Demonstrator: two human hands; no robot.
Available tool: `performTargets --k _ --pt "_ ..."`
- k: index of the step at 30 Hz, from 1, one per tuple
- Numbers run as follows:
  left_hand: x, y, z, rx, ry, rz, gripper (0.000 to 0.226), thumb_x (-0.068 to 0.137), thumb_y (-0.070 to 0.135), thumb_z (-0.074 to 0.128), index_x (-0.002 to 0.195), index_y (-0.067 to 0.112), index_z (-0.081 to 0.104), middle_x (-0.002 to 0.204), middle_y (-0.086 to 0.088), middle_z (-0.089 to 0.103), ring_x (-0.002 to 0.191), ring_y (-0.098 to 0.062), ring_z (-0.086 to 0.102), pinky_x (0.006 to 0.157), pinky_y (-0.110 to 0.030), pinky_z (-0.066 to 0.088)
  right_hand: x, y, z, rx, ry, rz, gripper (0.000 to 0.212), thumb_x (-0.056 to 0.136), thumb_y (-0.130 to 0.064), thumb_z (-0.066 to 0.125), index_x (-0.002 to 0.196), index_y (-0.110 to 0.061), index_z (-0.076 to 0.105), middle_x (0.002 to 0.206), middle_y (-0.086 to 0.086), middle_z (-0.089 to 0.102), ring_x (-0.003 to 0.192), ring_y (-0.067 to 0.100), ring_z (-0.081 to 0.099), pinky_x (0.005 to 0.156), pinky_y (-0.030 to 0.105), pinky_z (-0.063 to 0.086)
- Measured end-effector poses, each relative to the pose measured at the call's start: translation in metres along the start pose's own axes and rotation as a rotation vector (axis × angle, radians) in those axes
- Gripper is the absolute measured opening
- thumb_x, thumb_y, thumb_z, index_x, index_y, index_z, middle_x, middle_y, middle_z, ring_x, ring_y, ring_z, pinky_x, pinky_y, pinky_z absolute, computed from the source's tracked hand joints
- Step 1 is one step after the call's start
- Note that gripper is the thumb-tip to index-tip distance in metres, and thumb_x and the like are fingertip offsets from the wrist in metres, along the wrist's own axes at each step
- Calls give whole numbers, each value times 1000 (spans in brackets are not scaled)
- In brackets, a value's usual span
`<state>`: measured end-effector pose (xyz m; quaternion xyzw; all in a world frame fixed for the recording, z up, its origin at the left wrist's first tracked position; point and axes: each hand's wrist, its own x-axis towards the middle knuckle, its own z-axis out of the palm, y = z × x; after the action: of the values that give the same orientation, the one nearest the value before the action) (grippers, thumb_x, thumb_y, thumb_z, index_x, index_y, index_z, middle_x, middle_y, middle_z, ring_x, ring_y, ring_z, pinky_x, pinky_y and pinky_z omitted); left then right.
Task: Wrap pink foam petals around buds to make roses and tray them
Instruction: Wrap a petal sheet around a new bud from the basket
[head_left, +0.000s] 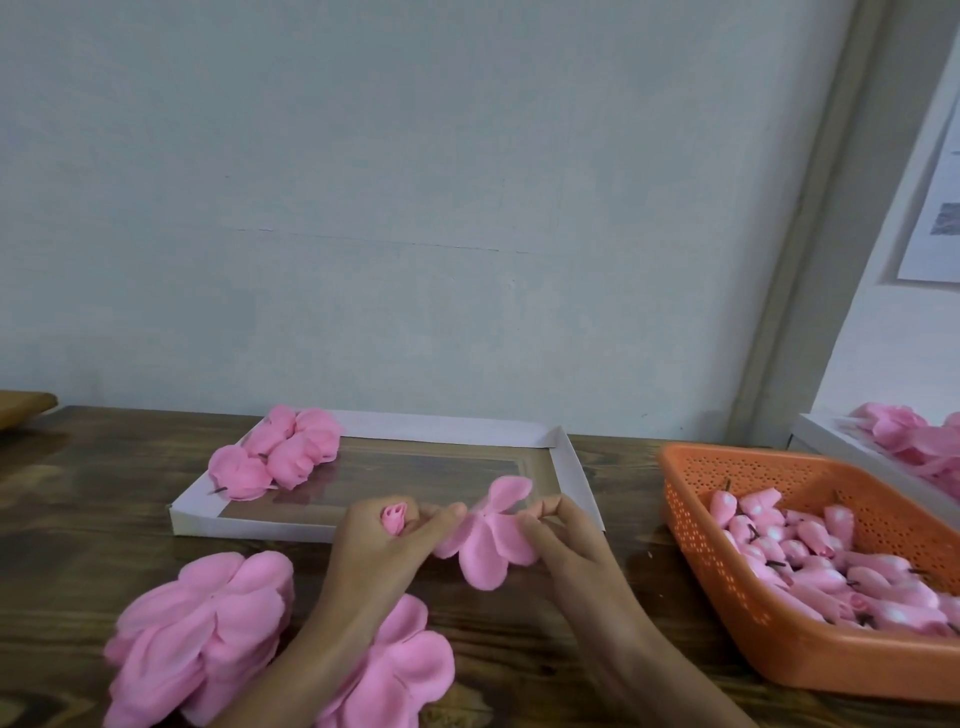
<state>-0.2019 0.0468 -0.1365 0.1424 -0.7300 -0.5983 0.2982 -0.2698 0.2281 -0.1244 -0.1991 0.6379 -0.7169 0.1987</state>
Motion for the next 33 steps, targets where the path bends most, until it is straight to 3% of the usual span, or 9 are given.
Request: performTargets --k 3,5,10,13,16,22,26,29,33 --pt "-4 3 -2 -139 -21 -68 42 81 26 89 66 0 60 74 -27 70 79 -41 72 91 -59 58 0 0 -2 -29 -22 -39 16 104 -17 60 93 -6 58 93 12 69 87 19 67 78 38 57" --pt "-6 4 -7 -221 -59 -146 52 76 23 94 62 8 46 72 -29 56 79 -50 66 91 -64 56 -1 0 -1 -28 -57 -45 16 104 -15 59 88 -13 60 90 5 68 85 16 66 70 31 56" --pt "-6 -4 -9 -296 -84 -123 58 66 25 91 55 22 34 57 -2 31 52 -20 32 53 -30 35 -1 3 0 -23 -100 -38 16 103 -11 61 86 -12 60 84 7 71 79 17 70 65 29 58" --pt "-6 -10 -12 -332 -92 -94 62 67 23 94 59 21 32 59 -2 28 52 -19 29 50 -29 34 0 5 2 -24 -98 -32 12 100 -17 67 91 -12 60 92 14 73 84 20 69 72 35 54" --pt "-5 -12 -12 -355 -139 -78 64 67 20 97 59 20 34 57 -2 31 50 -19 34 48 -28 38 0 5 2 -17 -101 -5 38 88 -28 82 112 -10 58 105 15 78 95 29 75 78 41 55" --pt "1 1 -14 -341 -229 -101 66 53 27 99 54 22 33 56 -2 26 54 -17 24 55 -27 23 -6 4 6 106 -192 136 52 81 -15 89 125 -6 64 106 19 78 88 27 77 70 32 63" --pt "4 2 -19 -365 -179 -132 49 56 40 96 50 18 52 64 -19 63 49 -22 52 55 -28 43 -14 6 19 132 -378 191 29 83 -14 88 110 -7 79 103 15 78 89 20 75 73 30 62" --pt "8 3 -20 -332 -130 -107 46 59 36 100 45 21 58 63 -15 65 43 -22 57 43 -25 46 -18 13 29 -99 -285 87 25 86 -9 84 108 -7 72 93 13 81 79 19 76 65 30 61" --pt "13 1 -23 -336 -19 -86 45 56 34 90 44 24 48 54 -11 58 39 -24 56 37 -25 44 -19 17 27 -602 -69 -180 21 88 -18 80 89 -23 60 82 -8 79 73 9 73 76 34 60"
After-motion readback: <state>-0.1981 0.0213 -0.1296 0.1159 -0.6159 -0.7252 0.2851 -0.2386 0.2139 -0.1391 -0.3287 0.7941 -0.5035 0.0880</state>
